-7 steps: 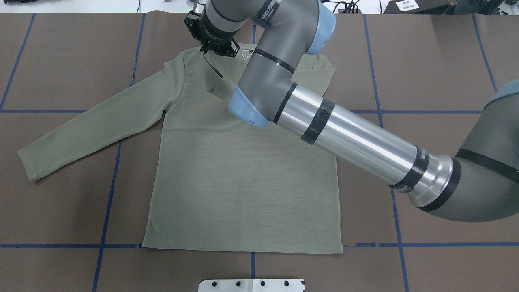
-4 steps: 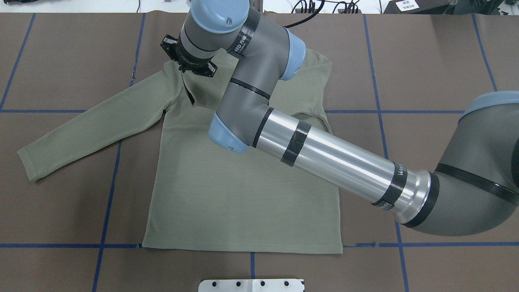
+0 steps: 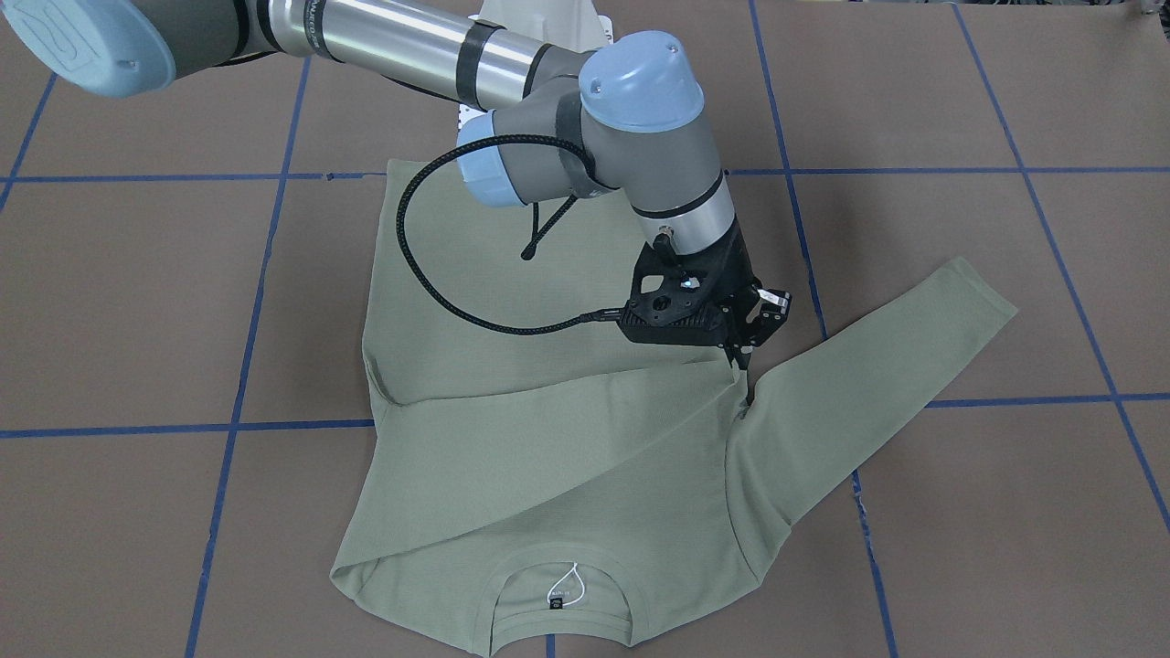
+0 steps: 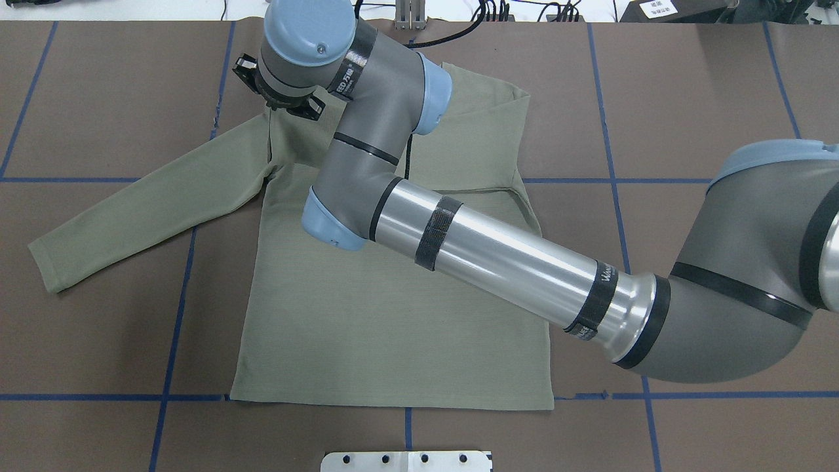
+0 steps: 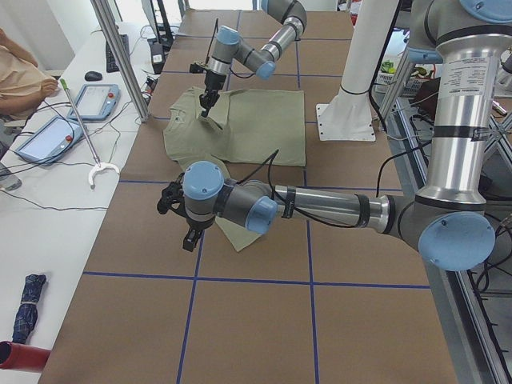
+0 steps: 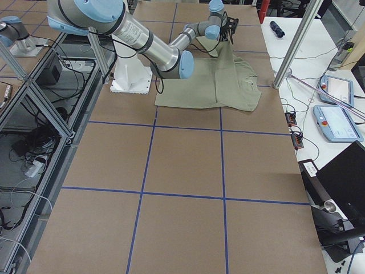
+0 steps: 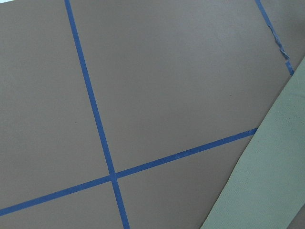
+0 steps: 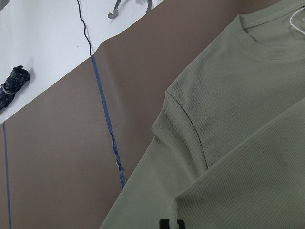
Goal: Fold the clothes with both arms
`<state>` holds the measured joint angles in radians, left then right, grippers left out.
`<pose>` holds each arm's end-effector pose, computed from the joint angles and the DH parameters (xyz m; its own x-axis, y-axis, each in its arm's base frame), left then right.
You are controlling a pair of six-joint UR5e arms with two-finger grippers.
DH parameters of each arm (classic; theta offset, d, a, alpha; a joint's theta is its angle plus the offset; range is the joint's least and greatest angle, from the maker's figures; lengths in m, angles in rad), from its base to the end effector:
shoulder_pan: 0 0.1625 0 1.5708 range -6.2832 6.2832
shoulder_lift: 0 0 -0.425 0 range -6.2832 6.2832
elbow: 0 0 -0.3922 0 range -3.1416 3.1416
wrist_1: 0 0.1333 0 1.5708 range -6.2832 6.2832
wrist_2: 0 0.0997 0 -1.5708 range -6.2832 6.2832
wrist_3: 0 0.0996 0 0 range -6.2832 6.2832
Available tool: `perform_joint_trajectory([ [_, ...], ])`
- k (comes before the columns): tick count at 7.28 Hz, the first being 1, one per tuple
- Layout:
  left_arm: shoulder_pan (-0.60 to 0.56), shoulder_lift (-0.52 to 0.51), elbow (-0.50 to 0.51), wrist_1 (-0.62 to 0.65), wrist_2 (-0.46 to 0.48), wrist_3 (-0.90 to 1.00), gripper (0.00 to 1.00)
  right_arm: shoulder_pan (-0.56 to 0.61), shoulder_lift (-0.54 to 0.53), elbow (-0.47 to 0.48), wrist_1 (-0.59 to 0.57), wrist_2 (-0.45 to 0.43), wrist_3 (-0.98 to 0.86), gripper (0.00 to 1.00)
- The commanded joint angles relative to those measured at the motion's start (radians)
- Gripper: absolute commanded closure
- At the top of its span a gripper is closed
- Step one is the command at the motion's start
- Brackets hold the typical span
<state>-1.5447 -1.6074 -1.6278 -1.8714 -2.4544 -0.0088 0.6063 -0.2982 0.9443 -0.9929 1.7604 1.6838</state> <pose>-0.0427 -0.5236 0.5706 0.6266 0.3052 -0.7171 -0.0186 0.9257 0.3778 -0.6293 -0.5758 -0.0093 0.2309 0.2948 0.9272 -0.4428 0.8804 -0.1697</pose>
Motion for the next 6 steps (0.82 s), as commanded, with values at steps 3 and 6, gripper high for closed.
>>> perform_joint_trajectory([
  [3, 0.002, 0.000, 0.003, 0.000, -0.002, 0.003, 0.00, -0.062, 0.056, -0.130, 0.088, -0.104, 0.001, 0.13],
  [6, 0.107, -0.002, 0.016, -0.067, -0.046, -0.038, 0.00, -0.056, 0.065, -0.124, 0.086, -0.108, 0.013, 0.01],
])
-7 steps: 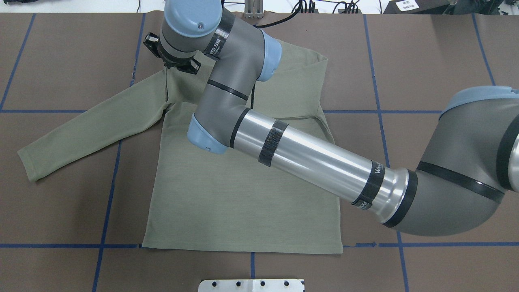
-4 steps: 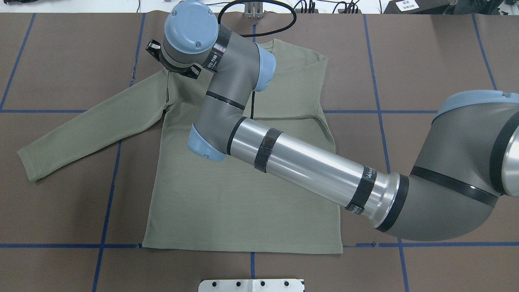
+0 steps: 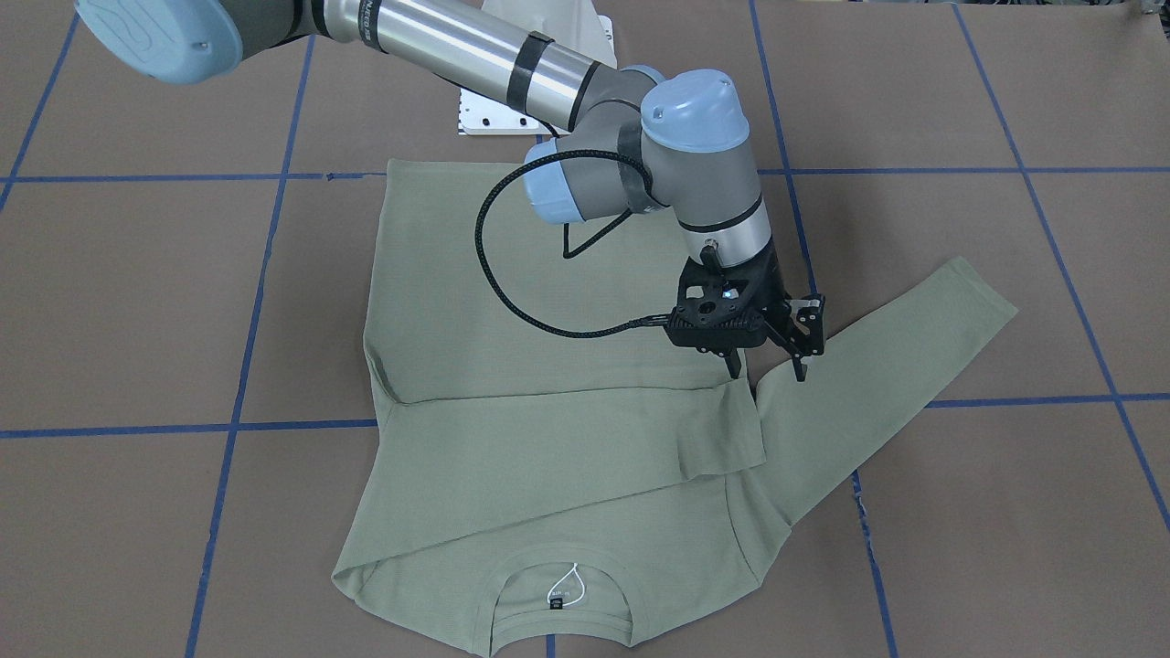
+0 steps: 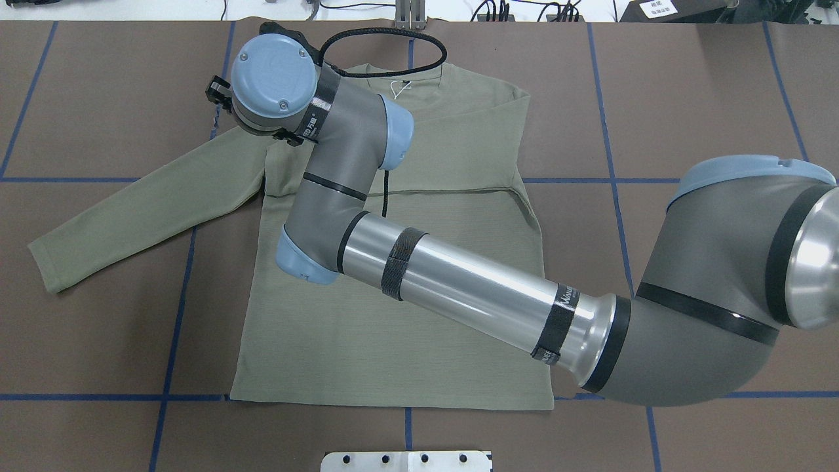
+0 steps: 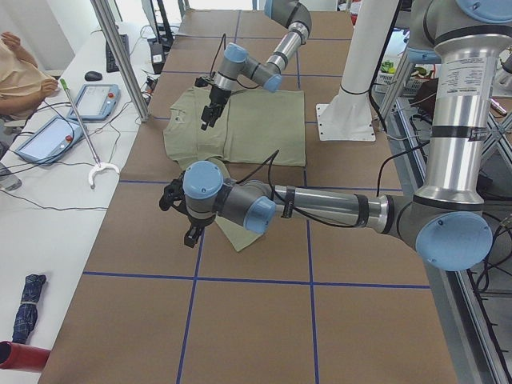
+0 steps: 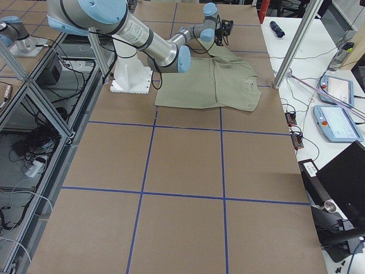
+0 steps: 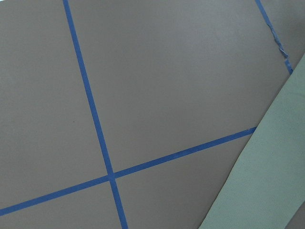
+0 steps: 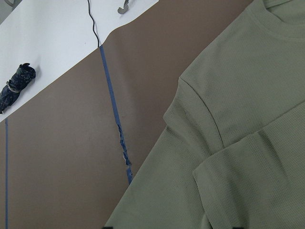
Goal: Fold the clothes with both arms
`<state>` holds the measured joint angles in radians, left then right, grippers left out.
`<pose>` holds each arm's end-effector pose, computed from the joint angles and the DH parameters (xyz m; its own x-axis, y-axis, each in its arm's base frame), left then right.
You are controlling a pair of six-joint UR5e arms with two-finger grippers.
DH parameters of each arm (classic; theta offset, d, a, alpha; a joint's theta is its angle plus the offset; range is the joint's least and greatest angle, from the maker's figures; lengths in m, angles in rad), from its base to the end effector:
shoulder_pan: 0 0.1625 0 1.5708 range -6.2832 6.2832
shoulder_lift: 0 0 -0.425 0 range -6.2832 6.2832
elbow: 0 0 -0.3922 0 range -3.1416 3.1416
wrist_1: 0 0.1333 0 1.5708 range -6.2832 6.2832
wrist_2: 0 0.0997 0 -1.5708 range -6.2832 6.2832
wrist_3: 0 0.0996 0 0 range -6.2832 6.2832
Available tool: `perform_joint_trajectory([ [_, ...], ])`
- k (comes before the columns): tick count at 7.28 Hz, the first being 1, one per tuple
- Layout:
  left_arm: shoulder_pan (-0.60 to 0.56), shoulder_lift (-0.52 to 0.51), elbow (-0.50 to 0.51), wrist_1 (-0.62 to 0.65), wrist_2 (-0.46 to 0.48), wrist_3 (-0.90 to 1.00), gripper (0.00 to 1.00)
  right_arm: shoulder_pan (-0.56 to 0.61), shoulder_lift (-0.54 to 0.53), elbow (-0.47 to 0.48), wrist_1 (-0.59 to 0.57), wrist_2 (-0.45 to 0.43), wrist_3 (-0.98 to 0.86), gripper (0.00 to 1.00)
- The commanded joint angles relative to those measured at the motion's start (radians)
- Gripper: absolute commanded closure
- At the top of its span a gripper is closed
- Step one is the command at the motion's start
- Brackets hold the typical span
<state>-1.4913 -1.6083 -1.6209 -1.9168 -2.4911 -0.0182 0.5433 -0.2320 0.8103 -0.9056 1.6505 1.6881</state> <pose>-0.0124 -0.5251 0.5657 0.5783 0.3649 -0.7297 -0.0616 0.9114 0.4069 -0.6783 -0.5561 -0.0166 0.2206 0.2695 0.9374 -0.4799 0.8667 -0.1362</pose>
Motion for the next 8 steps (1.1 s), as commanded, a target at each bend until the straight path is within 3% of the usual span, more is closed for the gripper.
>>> perform_joint_trajectory([
  [1, 0.106, -0.013, 0.035, -0.024, -0.002, -0.151, 0.01, 0.038, -0.035, 0.059, -0.006, 0.008, 0.027, 0.01],
  [4, 0.227, -0.018, 0.166, -0.128, 0.000, -0.363, 0.01, 0.105, -0.258, 0.275, -0.006, 0.066, 0.032, 0.01],
  [5, 0.239, -0.015, 0.215, -0.175, -0.002, -0.373, 0.01, 0.141, -0.280, 0.302, -0.009, 0.122, 0.032, 0.01],
  [7, 0.265, -0.031, 0.286, -0.192, -0.008, -0.388, 0.01, 0.167, -0.378, 0.400, -0.006, 0.134, 0.028, 0.01],
  [8, 0.278, -0.032, 0.285, -0.195, -0.009, -0.400, 0.01, 0.172, -0.380, 0.403, -0.006, 0.134, 0.030, 0.01],
])
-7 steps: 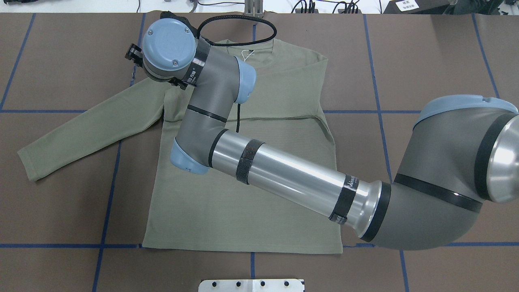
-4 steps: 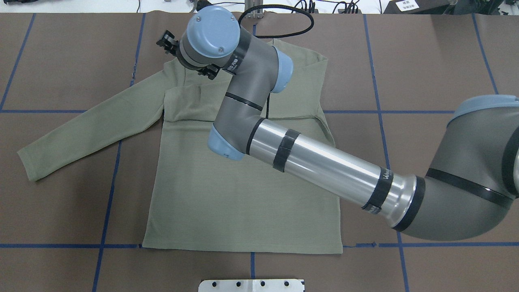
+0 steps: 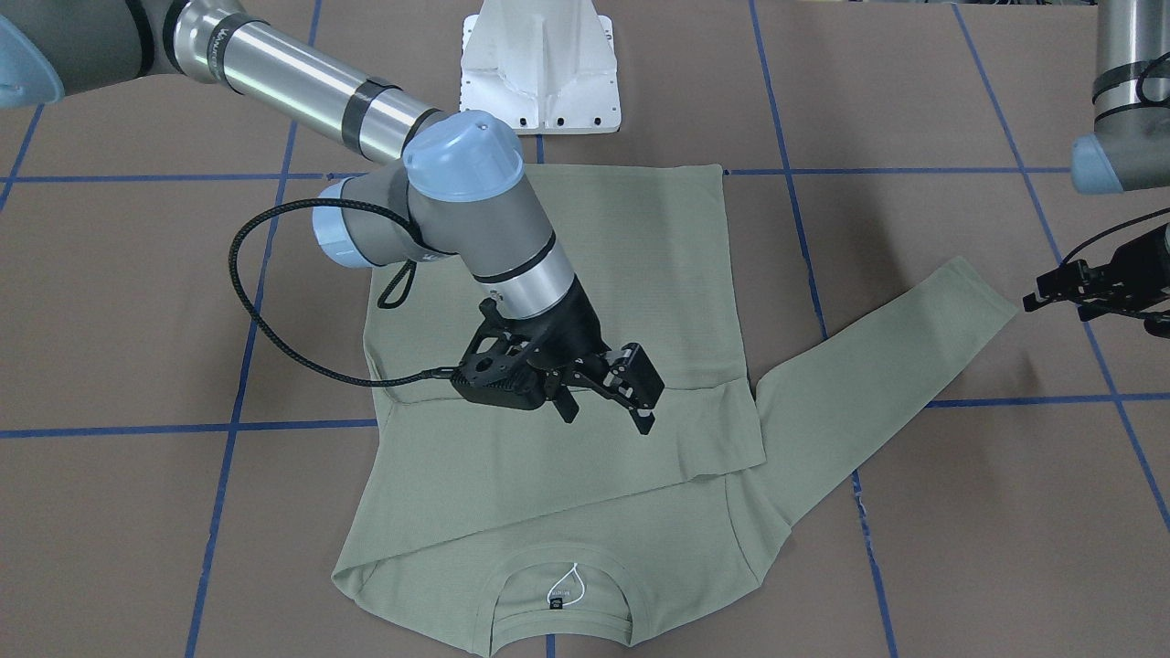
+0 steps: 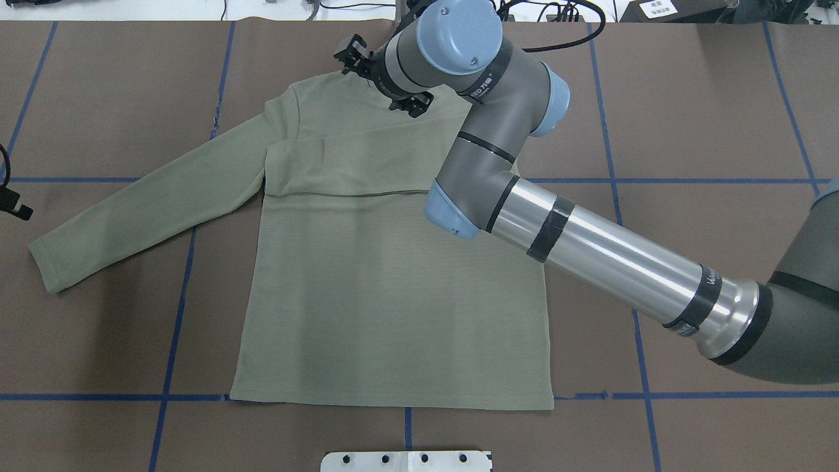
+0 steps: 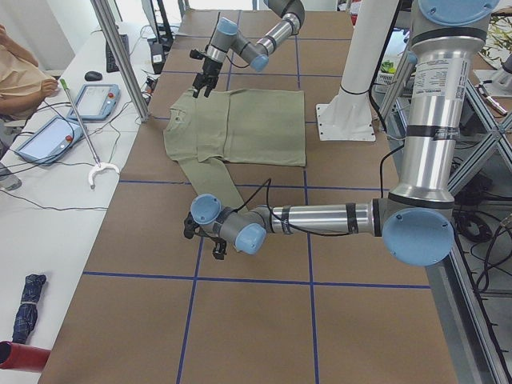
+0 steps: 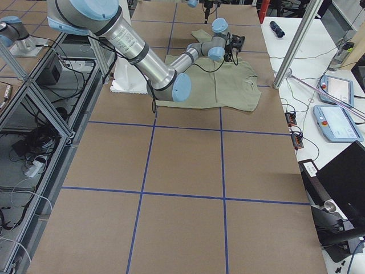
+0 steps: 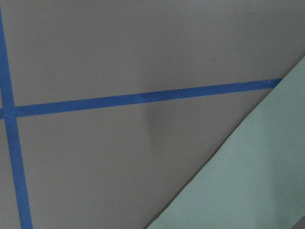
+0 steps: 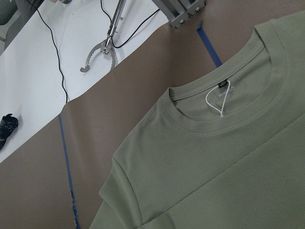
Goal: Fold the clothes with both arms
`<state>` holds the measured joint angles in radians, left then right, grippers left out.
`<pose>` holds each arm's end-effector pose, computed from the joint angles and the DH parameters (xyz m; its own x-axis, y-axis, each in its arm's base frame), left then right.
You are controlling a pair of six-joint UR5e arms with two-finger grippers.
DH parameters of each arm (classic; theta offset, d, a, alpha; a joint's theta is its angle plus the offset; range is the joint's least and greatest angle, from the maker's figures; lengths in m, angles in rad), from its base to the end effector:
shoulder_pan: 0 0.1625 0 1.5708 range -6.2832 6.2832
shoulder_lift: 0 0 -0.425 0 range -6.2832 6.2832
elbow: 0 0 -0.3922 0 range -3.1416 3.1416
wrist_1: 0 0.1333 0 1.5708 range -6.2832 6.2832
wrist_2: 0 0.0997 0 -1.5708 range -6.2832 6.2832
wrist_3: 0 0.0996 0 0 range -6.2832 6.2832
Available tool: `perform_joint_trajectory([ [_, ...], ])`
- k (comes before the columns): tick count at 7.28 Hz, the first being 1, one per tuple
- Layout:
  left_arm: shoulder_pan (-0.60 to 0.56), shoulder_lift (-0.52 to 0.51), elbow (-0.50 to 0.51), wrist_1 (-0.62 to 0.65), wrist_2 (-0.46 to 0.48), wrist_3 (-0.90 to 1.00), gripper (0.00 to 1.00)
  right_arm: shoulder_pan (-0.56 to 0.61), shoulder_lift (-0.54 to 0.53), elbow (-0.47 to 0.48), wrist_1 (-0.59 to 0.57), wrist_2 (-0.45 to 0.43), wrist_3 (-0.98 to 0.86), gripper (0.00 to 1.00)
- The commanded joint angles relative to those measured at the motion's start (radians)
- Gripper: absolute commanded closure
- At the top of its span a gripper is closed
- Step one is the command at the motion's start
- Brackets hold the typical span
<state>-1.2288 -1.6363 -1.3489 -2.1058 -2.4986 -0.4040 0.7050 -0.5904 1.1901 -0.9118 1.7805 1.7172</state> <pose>0.1272 -0.5172 0.6663 0.5507 0.0970 -0.8291 -0.1035 0.9935 0.0476 -0.5365 -0.6043 0.1128 0.1609 0.3243 0.9322 -0.5119 0.8349 -0.2021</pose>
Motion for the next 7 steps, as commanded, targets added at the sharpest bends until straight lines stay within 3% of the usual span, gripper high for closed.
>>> perform_joint_trajectory([
  [1, 0.035, -0.004, 0.016, -0.016, 0.009, -0.015, 0.02, 0.016, -0.025, 0.026, 0.004, 0.004, 0.001, 0.01],
  [7, 0.084, 0.009, 0.050, -0.029, 0.021, -0.026, 0.17, 0.016, -0.028, 0.032, 0.007, 0.002, 0.005, 0.01],
])
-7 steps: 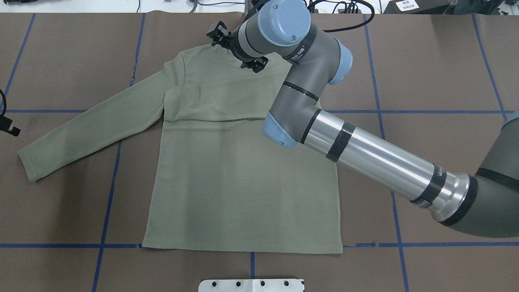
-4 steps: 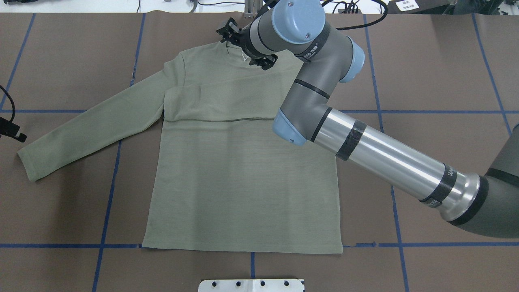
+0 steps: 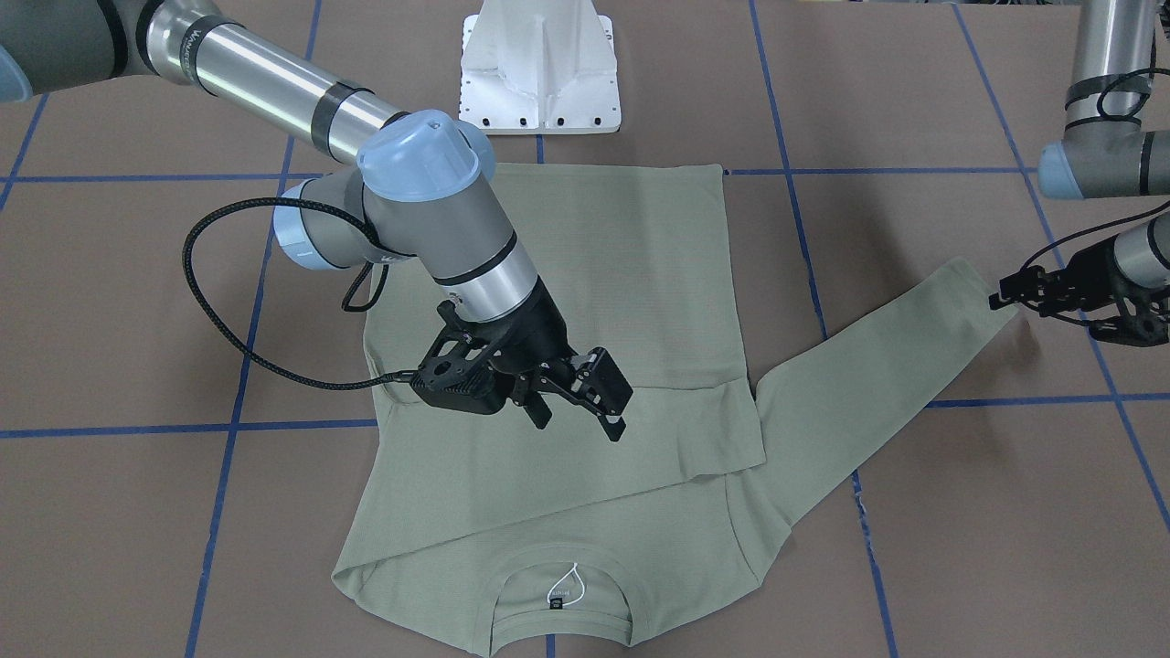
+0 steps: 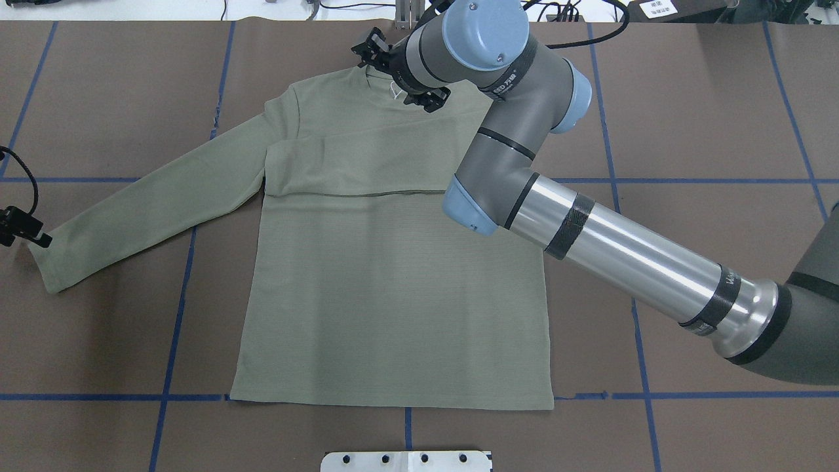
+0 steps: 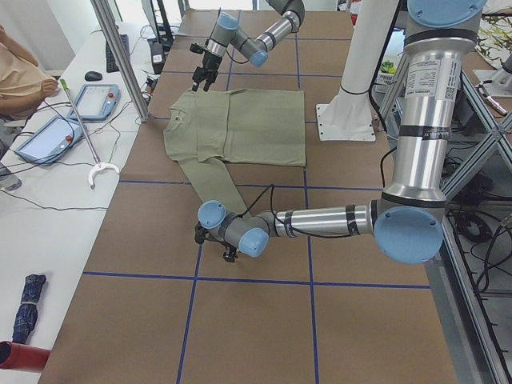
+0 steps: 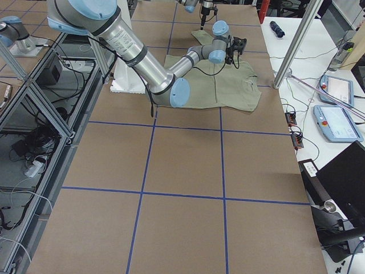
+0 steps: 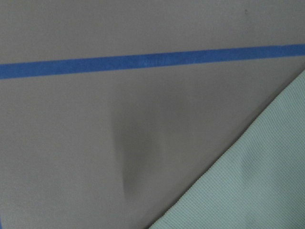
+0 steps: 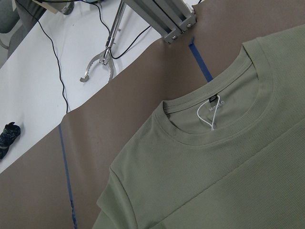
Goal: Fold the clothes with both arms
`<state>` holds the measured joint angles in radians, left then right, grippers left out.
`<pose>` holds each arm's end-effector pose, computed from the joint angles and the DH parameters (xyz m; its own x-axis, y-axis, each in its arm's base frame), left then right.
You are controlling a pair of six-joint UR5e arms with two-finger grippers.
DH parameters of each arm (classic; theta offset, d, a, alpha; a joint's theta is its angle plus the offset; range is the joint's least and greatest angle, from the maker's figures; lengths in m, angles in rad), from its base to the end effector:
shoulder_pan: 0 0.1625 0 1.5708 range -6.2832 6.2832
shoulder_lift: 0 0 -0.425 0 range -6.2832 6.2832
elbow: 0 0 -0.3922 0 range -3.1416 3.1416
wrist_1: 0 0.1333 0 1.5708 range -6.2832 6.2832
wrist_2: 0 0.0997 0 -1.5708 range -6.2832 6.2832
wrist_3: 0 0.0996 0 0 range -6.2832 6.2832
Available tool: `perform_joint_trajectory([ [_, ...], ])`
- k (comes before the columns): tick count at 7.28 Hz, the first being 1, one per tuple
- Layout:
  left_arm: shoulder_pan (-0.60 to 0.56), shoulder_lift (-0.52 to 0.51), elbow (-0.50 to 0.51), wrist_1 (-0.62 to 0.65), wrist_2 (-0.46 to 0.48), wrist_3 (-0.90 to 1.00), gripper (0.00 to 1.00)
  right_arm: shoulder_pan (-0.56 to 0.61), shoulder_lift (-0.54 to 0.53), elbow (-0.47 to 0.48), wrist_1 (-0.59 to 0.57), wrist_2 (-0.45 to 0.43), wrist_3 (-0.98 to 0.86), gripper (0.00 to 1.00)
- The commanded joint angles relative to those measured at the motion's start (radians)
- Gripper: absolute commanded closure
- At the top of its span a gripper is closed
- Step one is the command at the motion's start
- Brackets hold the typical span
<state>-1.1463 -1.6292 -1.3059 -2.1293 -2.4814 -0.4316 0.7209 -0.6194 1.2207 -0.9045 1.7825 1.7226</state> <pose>0.1658 -0.4994 0.6901 0.5674 0.0970 -0.8177 -0.1643 0.9864 0.0030 -0.5209 -0.6073 0.1213 0.1469 0.3259 0.9339 -0.5229 0.8270 -0.2063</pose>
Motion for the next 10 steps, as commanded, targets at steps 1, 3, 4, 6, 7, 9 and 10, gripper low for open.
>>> perform_joint_trajectory([
  [1, 0.002, 0.002, 0.014, -0.008, 0.004, 0.005, 0.19, 0.000, 0.000, 0.003, -0.001, 0.000, 0.000, 0.01],
  [3, 0.002, 0.002, 0.013, -0.008, 0.004, 0.008, 0.44, 0.000, 0.001, 0.005, -0.001, 0.000, 0.005, 0.01],
  [4, 0.002, 0.000, 0.008, -0.009, 0.004, 0.013, 0.68, 0.000, -0.002, 0.017, -0.002, 0.000, 0.008, 0.01],
  [6, 0.003, 0.000, 0.007, -0.035, 0.003, 0.010, 1.00, 0.000, -0.005, 0.019, -0.002, 0.000, 0.009, 0.01],
  [7, 0.002, 0.002, -0.007, -0.035, -0.011, 0.008, 1.00, 0.000, -0.006, 0.019, -0.002, 0.000, 0.009, 0.01],
  [9, -0.003, 0.034, -0.142, -0.026, -0.154, 0.002, 1.00, 0.018, -0.057, 0.078, -0.004, 0.005, 0.006, 0.01],
  [10, -0.001, 0.026, -0.201, -0.023, -0.209, -0.007, 1.00, 0.059, -0.139, 0.162, -0.002, 0.049, 0.005, 0.01],
])
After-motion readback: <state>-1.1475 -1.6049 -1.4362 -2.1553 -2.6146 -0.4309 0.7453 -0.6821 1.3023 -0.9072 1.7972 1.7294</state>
